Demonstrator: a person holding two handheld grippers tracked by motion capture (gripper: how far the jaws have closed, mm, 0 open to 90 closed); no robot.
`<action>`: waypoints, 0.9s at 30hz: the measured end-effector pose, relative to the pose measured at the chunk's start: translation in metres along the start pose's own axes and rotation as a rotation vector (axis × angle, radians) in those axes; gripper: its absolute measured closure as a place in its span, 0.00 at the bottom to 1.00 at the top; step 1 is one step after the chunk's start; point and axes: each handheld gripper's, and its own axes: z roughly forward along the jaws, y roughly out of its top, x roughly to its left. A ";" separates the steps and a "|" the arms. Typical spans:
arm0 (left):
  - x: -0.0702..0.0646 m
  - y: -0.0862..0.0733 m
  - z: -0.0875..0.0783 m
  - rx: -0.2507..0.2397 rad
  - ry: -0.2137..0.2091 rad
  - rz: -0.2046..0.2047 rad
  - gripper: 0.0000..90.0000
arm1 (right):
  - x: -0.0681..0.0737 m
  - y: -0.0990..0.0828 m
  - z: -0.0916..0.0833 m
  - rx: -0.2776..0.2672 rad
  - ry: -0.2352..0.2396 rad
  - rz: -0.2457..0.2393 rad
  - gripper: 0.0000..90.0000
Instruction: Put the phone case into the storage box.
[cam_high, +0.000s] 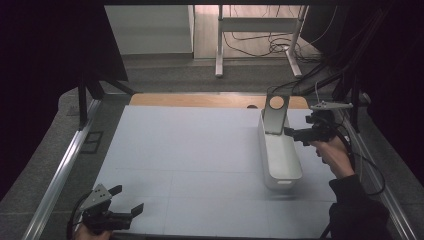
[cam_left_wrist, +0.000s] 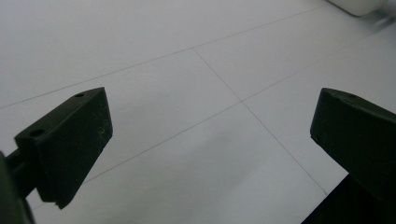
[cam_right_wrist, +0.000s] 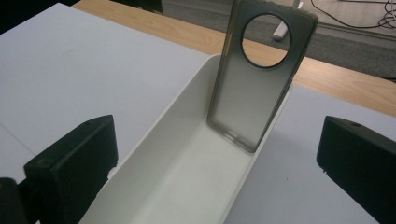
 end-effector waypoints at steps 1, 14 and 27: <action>0.000 0.000 0.000 0.000 0.000 -0.001 0.00 | 0.003 -0.002 -0.002 0.001 -0.004 -0.004 0.00; 0.000 0.000 0.000 0.005 -0.009 0.007 0.00 | 0.029 -0.027 -0.016 0.003 -0.013 -0.021 0.00; 0.001 0.000 0.000 0.000 -0.011 -0.002 0.00 | 0.048 -0.050 -0.027 0.003 -0.007 -0.039 0.00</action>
